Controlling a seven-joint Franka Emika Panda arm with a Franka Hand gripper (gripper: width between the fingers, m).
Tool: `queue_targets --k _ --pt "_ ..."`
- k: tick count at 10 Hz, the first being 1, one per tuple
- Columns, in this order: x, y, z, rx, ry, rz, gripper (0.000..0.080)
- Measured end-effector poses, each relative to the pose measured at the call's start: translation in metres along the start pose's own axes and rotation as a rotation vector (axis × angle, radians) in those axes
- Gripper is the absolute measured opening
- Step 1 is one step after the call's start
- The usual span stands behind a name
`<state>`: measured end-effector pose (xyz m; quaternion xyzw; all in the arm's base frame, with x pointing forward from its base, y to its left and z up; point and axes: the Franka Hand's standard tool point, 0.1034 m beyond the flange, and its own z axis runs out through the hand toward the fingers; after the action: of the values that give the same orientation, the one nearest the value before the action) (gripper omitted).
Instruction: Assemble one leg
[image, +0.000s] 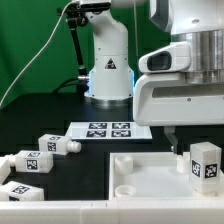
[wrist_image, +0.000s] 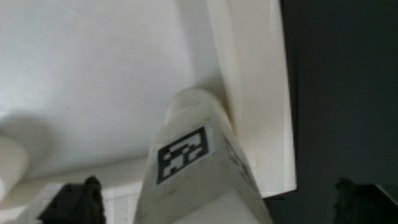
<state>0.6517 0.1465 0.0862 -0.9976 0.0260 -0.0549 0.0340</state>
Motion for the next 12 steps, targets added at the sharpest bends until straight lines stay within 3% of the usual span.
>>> queue_targets --k 4,7,10,12 --pt "0.0016 0.0041 -0.0004 -0.02 0.003 -0.265 0.0649" --pt "0.0016 0.0044 -0.0002 -0.02 0.003 -0.26 0.028" --pt "0.0015 0.0042 -0.0002 -0.018 0.003 -0.213 0.0281" --pt "0.0023 0.0041 0.0006 -0.014 0.011 0.054 0.0281"
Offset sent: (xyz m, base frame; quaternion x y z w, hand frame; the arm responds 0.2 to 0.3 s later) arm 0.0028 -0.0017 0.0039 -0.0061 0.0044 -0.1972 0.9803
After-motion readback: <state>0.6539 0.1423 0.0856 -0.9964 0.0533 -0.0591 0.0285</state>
